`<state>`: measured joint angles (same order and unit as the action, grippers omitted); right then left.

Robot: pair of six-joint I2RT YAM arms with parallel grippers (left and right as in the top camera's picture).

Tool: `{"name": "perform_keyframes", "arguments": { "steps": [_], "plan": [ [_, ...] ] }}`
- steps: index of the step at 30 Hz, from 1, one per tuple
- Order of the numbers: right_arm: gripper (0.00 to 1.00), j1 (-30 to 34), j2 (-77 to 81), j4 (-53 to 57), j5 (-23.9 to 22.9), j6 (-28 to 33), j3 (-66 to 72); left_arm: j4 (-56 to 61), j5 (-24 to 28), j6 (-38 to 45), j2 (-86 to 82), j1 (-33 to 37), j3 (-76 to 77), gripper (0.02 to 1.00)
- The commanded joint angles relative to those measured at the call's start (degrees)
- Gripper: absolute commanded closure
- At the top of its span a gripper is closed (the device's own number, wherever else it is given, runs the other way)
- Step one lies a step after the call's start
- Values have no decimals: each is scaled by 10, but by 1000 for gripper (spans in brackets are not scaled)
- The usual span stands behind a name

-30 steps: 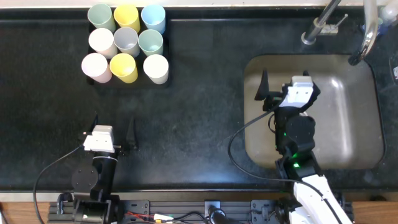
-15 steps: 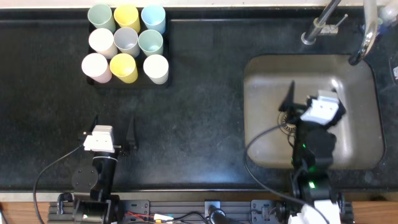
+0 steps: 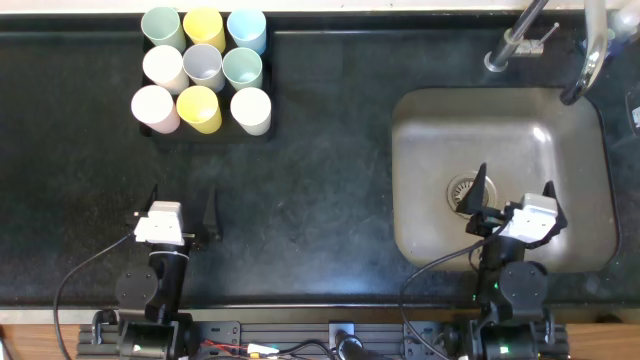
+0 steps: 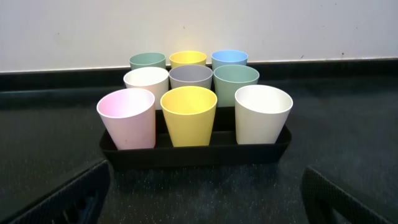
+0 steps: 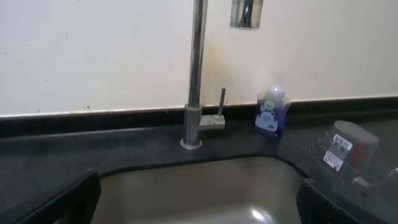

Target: Store Cups

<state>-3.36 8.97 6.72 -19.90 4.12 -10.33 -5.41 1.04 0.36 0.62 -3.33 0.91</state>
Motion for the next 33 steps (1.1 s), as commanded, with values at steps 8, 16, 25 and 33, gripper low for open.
{"name": "perform_keyframes", "arguments": {
  "steps": [8,16,25,33],
  "plan": [
    [5,2,-88,40,-3,0,70,-5,-2,-5,-5,2,1,20],
    [3,2,-88,37,-3,0,70,-5,-2,-5,-5,2,1,20],
    [3,2,-88,36,-9,8,70,-5,-2,-4,-5,2,1,20],
    [3,1,-88,21,89,-41,70,-5,-2,-5,-5,2,1,20]
  ]
}}
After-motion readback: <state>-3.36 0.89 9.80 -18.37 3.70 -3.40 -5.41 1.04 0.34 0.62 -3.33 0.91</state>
